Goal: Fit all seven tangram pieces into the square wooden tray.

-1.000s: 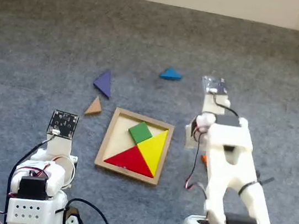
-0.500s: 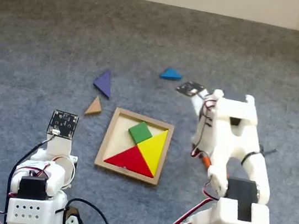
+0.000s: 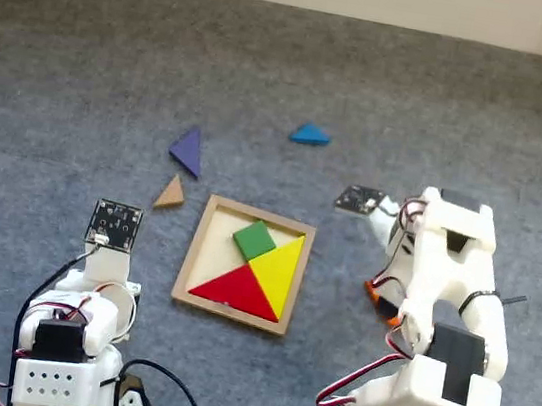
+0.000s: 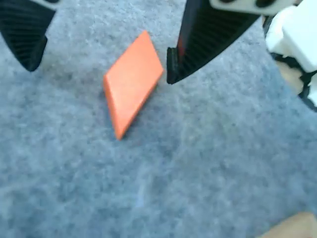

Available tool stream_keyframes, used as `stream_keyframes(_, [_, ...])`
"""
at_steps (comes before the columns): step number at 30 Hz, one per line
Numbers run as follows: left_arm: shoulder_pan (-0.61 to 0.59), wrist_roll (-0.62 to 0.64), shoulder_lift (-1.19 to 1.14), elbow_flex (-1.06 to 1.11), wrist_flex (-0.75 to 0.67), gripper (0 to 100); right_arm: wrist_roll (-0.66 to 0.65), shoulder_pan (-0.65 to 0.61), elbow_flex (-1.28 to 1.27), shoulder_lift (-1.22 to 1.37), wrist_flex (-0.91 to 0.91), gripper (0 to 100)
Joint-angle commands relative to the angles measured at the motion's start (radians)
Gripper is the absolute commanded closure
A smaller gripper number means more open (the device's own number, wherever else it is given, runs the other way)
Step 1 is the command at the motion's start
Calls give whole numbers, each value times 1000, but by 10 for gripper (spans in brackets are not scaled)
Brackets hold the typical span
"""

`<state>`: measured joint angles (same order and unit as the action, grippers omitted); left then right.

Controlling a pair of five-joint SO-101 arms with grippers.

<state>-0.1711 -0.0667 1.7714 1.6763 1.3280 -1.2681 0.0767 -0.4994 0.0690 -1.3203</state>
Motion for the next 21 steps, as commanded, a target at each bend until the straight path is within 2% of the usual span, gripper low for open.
stream_keyframes(1, [-8,8,38,21,8,994,-12,7,-39,-13,28,630])
stream_keyframes(9, [-8,8,38,21,8,994,26,8,-102,-7,56,642])
stream_keyframes(15, [-8,8,38,21,8,994,146,7,-105,-4,151,790])
stream_keyframes(21, [-8,8,38,21,8,994,150,1,-143,-5,157,841])
